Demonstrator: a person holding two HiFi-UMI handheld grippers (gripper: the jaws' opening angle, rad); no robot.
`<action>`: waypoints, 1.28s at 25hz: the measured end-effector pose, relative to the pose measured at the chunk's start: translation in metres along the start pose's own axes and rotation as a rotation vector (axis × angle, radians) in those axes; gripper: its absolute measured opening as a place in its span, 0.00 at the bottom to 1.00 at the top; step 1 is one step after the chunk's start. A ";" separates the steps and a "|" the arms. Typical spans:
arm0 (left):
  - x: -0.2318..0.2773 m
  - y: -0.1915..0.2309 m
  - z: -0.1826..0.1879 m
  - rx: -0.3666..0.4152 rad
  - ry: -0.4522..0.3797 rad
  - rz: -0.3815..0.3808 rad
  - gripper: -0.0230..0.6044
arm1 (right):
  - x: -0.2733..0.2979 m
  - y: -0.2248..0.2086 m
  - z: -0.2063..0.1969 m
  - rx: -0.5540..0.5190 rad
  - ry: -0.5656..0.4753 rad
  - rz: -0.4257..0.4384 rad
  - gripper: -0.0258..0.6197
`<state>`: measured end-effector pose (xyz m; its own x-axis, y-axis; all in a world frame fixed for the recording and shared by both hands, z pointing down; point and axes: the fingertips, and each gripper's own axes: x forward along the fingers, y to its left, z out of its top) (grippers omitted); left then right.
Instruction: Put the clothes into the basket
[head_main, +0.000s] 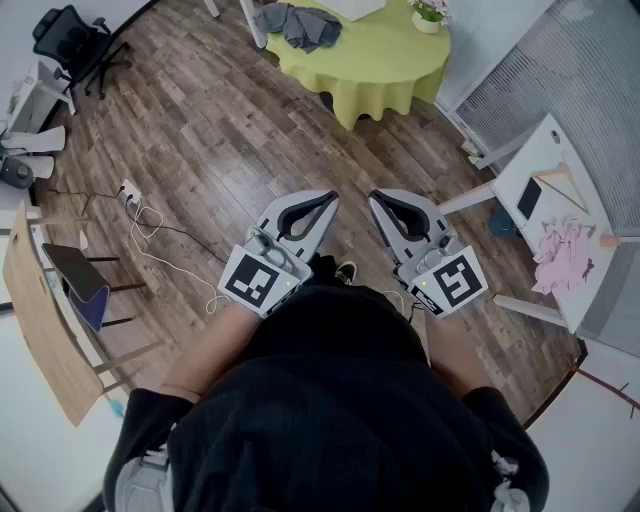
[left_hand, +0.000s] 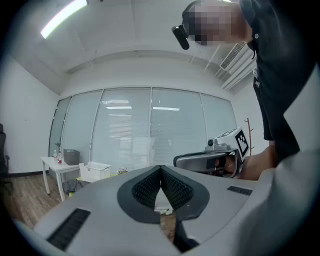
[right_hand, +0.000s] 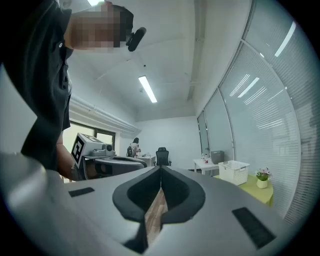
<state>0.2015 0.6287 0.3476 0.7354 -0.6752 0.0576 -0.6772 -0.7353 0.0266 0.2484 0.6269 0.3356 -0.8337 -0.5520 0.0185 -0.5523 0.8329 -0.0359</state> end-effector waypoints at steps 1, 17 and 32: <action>-0.001 -0.001 0.000 -0.003 0.000 0.001 0.05 | 0.000 0.001 0.000 0.002 0.000 0.001 0.08; -0.019 0.043 0.000 -0.013 0.004 0.079 0.05 | 0.042 0.002 -0.006 0.025 0.023 0.063 0.08; -0.020 0.162 -0.004 -0.041 0.008 0.077 0.05 | 0.166 -0.018 -0.005 0.017 0.077 0.120 0.08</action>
<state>0.0770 0.5235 0.3550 0.6807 -0.7293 0.0691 -0.7326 -0.6777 0.0631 0.1202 0.5204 0.3441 -0.8919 -0.4432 0.0900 -0.4491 0.8915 -0.0596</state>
